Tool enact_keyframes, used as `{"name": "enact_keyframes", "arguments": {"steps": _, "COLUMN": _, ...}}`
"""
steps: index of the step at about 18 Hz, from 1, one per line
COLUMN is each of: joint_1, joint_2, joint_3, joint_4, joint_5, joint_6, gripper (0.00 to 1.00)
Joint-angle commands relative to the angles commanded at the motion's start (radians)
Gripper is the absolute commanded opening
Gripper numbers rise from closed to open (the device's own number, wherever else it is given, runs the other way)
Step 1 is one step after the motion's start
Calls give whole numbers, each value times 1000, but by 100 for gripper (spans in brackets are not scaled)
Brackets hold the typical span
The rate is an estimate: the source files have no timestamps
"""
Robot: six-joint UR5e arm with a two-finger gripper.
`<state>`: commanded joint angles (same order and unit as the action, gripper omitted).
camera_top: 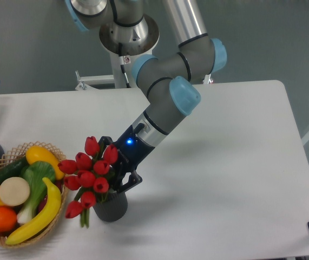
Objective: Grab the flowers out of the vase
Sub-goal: 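Close the gripper on the bunch of tulip stems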
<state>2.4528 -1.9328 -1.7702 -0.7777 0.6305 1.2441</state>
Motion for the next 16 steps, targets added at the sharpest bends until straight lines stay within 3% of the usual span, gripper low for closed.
{"name": "enact_keyframes", "arguments": {"steps": 16, "joint_1": 14, "joint_2": 14, "joint_3": 15, "joint_4": -2, "joint_5": -17, "joint_6": -28, "gripper": 46}}
